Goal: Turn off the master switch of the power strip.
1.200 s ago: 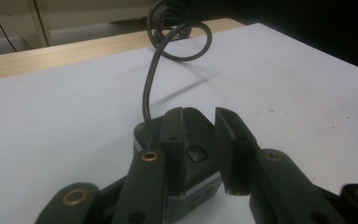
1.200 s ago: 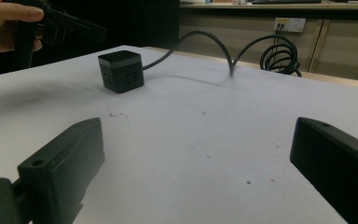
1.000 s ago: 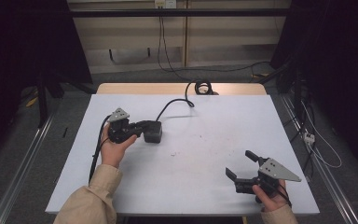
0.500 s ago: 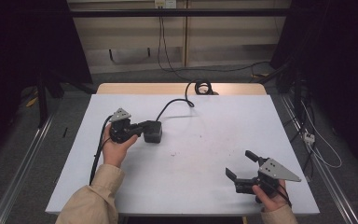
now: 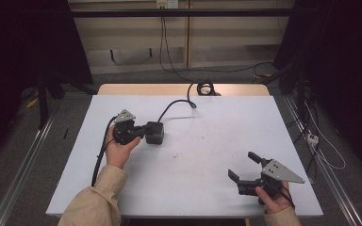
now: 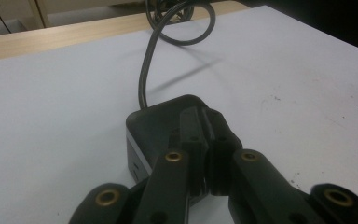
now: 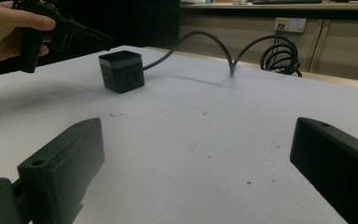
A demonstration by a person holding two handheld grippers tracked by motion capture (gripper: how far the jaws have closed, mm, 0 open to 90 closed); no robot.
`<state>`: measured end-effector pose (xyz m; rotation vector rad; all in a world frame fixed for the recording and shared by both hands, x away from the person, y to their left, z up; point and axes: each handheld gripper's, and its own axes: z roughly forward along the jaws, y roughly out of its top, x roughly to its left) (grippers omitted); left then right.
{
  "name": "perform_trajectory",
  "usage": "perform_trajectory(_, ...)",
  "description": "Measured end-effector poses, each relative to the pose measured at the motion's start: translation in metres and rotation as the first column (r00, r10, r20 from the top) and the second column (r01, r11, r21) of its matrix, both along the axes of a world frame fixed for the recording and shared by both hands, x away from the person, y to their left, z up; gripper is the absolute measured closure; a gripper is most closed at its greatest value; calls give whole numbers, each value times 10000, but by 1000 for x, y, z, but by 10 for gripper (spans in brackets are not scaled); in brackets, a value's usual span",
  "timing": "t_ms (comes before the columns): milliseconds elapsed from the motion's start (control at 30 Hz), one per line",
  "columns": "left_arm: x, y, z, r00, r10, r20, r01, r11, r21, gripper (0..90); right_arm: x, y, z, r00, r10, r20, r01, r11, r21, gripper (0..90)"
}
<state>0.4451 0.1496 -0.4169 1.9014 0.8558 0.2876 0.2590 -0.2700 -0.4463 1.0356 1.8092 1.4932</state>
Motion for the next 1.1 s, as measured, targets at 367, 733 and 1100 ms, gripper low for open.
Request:
perform_trajectory(367, 1, -6, 1, 10000, -23, -28, 24, 9996, 264, 900, 0, -1, 0, 10000, 9, -4, -9, 10000, 8, 26)
perform_trajectory(733, 2, -8, -2, 9998, 189, 32, -190, 9987, 467, 900, 0, 0, 0, 10000, 19, -13, -19, 10000, 5, 26)
perform_trajectory(1100, 2, -10, -4, 9998, 162, 81, -167, 9982, 580, 900, 0, 0, -1, 10000, 28, -30, -28, 10000, 6, 26)
